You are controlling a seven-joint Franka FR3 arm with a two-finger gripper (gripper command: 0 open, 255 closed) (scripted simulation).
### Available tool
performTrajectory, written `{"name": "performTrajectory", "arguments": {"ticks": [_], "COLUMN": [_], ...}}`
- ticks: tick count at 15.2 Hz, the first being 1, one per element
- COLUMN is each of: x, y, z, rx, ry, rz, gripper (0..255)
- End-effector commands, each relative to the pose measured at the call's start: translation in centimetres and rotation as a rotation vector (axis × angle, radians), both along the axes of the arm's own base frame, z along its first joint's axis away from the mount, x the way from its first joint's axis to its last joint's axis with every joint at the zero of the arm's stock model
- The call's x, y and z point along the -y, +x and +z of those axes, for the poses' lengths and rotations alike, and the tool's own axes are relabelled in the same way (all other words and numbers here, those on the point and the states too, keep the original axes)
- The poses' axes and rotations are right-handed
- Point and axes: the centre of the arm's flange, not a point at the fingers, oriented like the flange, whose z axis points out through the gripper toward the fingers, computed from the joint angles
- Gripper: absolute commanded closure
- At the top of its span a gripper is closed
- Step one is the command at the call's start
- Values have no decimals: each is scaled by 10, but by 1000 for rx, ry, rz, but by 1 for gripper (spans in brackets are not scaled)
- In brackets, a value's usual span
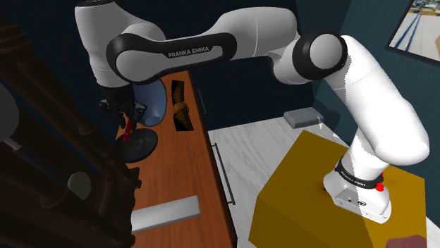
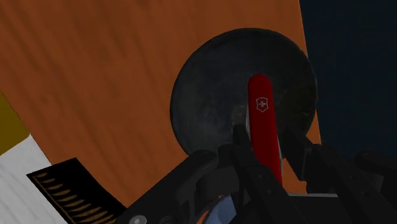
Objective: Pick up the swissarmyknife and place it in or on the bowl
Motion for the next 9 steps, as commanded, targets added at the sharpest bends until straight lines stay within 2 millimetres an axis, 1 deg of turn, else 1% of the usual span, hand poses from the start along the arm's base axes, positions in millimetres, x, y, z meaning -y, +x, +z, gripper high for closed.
{"name": "performTrajectory", "arguments": {"ticks": [1,9], "x": [-3,-3], "y": [15,15], "z": [1,-41], "rx": [-4,-4], "ry": [-3,-3], "rz": [-2,-2], "gripper": [255,255]}}
